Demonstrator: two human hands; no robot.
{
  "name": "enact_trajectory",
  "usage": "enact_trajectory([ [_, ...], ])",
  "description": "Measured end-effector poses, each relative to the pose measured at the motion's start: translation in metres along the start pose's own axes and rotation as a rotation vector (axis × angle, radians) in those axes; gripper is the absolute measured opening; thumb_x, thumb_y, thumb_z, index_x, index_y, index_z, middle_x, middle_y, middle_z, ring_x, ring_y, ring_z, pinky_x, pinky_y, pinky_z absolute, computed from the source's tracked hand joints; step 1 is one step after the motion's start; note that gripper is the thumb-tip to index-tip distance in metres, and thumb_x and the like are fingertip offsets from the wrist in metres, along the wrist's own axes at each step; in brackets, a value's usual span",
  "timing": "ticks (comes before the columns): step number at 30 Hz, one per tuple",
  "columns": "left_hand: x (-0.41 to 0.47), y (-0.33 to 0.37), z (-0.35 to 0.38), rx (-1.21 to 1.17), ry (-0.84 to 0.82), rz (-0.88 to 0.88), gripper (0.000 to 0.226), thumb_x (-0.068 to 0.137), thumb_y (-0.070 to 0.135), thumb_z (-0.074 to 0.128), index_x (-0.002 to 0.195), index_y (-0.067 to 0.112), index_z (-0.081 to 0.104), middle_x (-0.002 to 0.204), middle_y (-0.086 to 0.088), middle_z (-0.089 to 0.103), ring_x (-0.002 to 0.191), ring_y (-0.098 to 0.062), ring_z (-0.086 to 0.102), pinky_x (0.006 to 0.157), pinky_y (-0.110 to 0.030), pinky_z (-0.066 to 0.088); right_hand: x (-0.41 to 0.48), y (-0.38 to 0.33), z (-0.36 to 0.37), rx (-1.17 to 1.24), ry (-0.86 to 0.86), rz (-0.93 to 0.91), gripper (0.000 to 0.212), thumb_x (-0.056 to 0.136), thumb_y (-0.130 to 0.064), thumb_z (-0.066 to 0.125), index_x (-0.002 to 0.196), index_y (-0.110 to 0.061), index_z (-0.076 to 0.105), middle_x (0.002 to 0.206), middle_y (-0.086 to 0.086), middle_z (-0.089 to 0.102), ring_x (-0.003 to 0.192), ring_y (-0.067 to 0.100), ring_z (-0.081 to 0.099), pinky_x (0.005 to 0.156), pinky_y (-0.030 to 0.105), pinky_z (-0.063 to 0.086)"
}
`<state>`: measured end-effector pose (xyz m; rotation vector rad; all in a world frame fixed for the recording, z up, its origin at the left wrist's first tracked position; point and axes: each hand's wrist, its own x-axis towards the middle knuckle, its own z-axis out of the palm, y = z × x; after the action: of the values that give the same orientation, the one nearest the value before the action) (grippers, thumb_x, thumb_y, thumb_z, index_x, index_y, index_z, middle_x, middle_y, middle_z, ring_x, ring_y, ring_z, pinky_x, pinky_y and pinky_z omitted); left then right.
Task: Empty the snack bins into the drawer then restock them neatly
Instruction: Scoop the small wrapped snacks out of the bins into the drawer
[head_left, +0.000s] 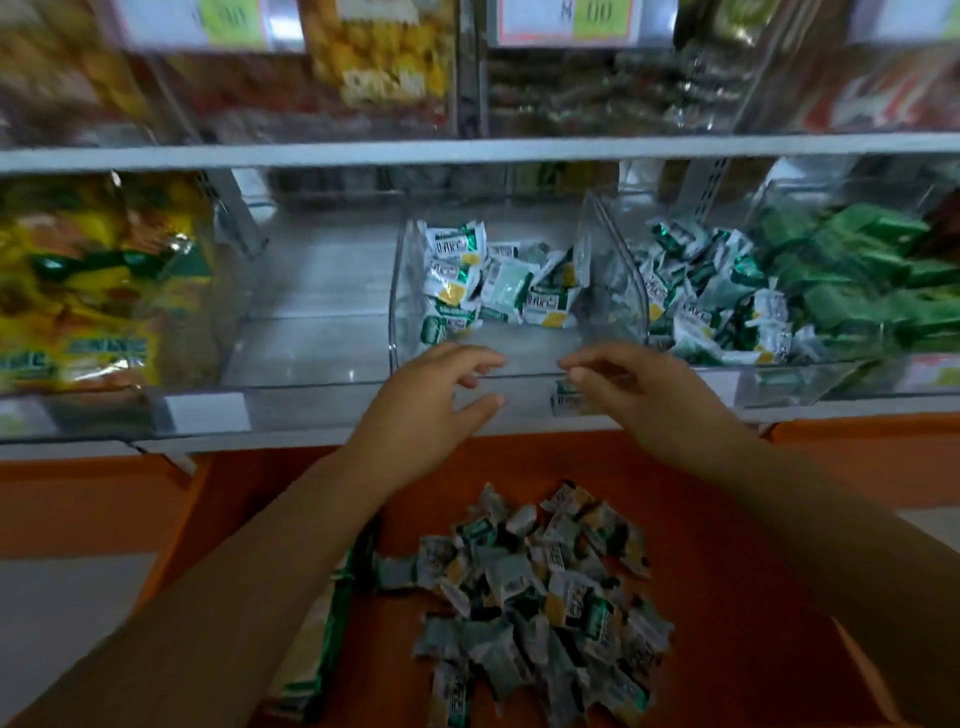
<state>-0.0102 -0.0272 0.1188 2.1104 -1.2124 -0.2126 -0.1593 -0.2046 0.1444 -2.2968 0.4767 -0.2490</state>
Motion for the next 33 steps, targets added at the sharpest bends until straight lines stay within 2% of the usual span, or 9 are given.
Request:
enact_trajectory([
  [3,0.035,-0.003,-0.005,-0.005,0.053,0.003,0.039,0.089,0.029,0.069,0.127,0.025,0.060,0.115,0.006,0.057,0.102,-0.006,0.055,0.088,-0.024,0.047,0.044,-0.009,-0.009,-0.046,0.022,-0.048,0.021,0.098,-0.031,0.052,0.117,-0.031,0.062,0.107,-0.015,0.057,0.092,-0.004,0.053,0.078,0.010,0.040],
  [7,0.092,-0.014,0.007,-0.023,0.067,-0.090,0.050,0.089,0.025,0.070,0.135,0.019,0.054,0.130,-0.006,0.051,0.117,-0.017,0.053,0.090,-0.016,0.035,0.113,0.011,0.006,-0.153,-0.001,-0.008,0.034,0.097,-0.033,0.054,0.130,-0.032,0.054,0.132,-0.001,0.049,0.107,0.016,0.056,0.089,0.028,0.044],
  [10,0.130,-0.033,0.018,0.021,0.098,-0.178,0.056,0.088,0.022,0.070,0.140,0.015,0.049,0.141,-0.010,0.044,0.130,-0.023,0.042,0.100,-0.019,0.030,0.155,0.030,0.023,-0.088,0.054,0.069,0.046,0.097,-0.029,0.056,0.141,-0.028,0.043,0.149,0.008,0.034,0.115,0.027,0.055,0.089,0.023,0.040],
  [16,0.170,-0.061,0.029,0.136,0.151,-0.380,0.070,0.093,0.020,0.063,0.152,0.024,0.026,0.164,-0.006,-0.004,0.150,-0.029,-0.004,0.120,-0.039,0.010,0.206,0.050,0.048,-0.007,0.197,0.141,0.080,0.087,-0.029,0.070,0.152,-0.023,0.023,0.155,0.008,0.012,0.140,0.029,0.028,0.111,0.033,0.030],
  [20,0.176,-0.069,0.038,0.122,0.178,-0.445,0.092,0.088,0.016,0.071,0.156,0.024,0.010,0.163,-0.009,0.001,0.148,-0.032,0.008,0.118,-0.039,0.019,0.220,0.054,0.057,0.006,0.245,0.133,0.084,0.078,-0.029,0.079,0.147,-0.021,0.033,0.151,0.008,0.016,0.137,0.026,0.031,0.110,0.028,0.030],
  [25,0.176,-0.071,0.046,0.040,0.256,-0.439,0.120,0.072,0.037,0.084,0.156,0.025,-0.001,0.148,-0.010,0.031,0.138,-0.031,0.025,0.113,-0.041,0.029,0.219,0.060,0.057,0.099,0.360,0.081,0.040,0.073,-0.001,0.077,0.106,-0.013,0.058,0.123,0.003,0.030,0.106,0.017,0.049,0.079,0.001,0.034],
  [28,0.178,-0.072,0.047,-0.034,0.280,-0.457,0.124,0.068,0.033,0.087,0.155,0.024,-0.001,0.147,-0.010,0.030,0.138,-0.031,0.024,0.113,-0.042,0.030,0.216,0.061,0.055,0.169,0.360,0.096,0.046,0.074,0.006,0.072,0.113,-0.011,0.054,0.121,0.000,0.025,0.104,0.016,0.046,0.064,-0.004,0.036],
  [30,0.179,-0.073,0.047,-0.085,0.322,-0.436,0.119,0.070,0.026,0.086,0.155,0.024,0.005,0.150,-0.007,0.022,0.139,-0.028,0.025,0.112,-0.037,0.032,0.216,0.061,0.055,0.190,0.318,0.105,0.067,0.073,-0.002,0.078,0.131,-0.012,0.046,0.134,0.004,0.021,0.112,0.015,0.041,0.073,-0.002,0.035],
  [33,0.181,-0.078,0.048,-0.114,0.334,-0.436,0.112,0.073,0.024,0.085,0.156,0.025,0.009,0.161,-0.001,0.005,0.147,-0.026,0.017,0.116,-0.036,0.028,0.219,0.059,0.058,0.117,0.209,0.123,0.089,0.074,-0.015,0.082,0.147,-0.021,0.033,0.158,0.006,-0.001,0.142,0.022,0.022,0.100,0.015,0.030],
])
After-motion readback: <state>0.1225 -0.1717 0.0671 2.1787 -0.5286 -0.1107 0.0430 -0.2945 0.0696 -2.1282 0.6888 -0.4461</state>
